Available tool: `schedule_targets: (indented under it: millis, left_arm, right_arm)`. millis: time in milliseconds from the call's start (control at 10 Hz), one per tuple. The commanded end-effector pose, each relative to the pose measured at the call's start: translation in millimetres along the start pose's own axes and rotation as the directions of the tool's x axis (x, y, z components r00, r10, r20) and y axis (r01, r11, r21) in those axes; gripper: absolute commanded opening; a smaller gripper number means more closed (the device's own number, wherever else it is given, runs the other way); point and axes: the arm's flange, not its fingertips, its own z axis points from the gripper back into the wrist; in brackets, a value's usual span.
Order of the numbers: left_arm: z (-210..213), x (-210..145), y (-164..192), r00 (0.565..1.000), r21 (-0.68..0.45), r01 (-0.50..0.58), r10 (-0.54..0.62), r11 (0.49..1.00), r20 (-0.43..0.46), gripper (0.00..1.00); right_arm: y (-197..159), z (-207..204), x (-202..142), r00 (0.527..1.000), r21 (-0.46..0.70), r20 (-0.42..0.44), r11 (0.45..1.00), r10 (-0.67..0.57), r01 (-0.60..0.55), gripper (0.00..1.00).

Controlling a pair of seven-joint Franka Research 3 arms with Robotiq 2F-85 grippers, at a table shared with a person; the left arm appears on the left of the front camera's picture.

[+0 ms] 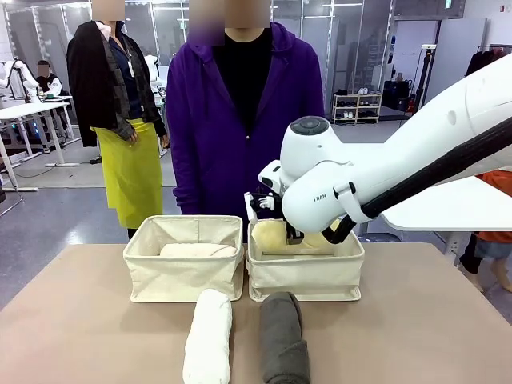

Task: Divide the towels into two baskets.
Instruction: Pick up one hotel-folded towel from the bottom of the table and place it in the Fabric basket indicated by the person.

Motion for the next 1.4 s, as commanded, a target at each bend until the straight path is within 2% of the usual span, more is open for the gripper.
schedule_targets:
  millis: [0, 400, 500, 700, 800, 900, 1300]
  left_arm:
    - [2.8, 0.2, -4.4, 1.0, -0.01, 0.01, -0.01, 1.0, 0.005, 0.97]
    - [2.8, 0.2, -4.4, 1.0, -0.01, 0.01, -0.01, 1.0, 0.005, 0.97]
    - [2.8, 0.2, -4.4, 1.0, -0.01, 0.01, -0.01, 1.0, 0.005, 0.97]
    - [2.8, 0.2, -4.4, 1.0, -0.01, 0.01, -0.01, 1.0, 0.005, 0.97]
    - [2.8, 0.2, -4.4, 1.0, -0.01, 0.01, -0.01, 1.0, 0.005, 0.97]
    - [2.8, 0.2, -4.4, 1.0, -0.01, 0.01, -0.01, 1.0, 0.005, 0.97]
    - [2.8, 0.2, -4.4, 1.0, -0.01, 0.01, -0.01, 1.0, 0.005, 0.97]
  right_arm:
    - [1.0, -7.8, -1.7, 0.999, -0.028, -0.015, 0.999, 0.03, -0.031, 0.4]
    - [2.4, -10.1, -8.1, 1.0, -0.058, 0.004, 0.998, 0.021, -0.021, 0.97]
    - [2.9, -8.5, -8.6, 1.0, -0.056, 0.006, 0.998, 0.019, -0.018, 1.0]
    - [5.3, -5.5, -9.2, 1.0, -0.071, 0.009, 0.997, 0.008, -0.007, 1.0]
    - [8.1, -2.9, -12.0, 0.998, -0.101, -0.047, 0.995, -0.027, 0.023, 1.0]
    - [-4.3, -9.3, -8.0, 1.0, -0.04, 0.007, 0.999, 0.017, -0.016, 1.0]
    - [-4.3, -9.3, -8.0, 1.0, -0.04, 0.007, 0.999, 0.017, -0.016, 1.0]
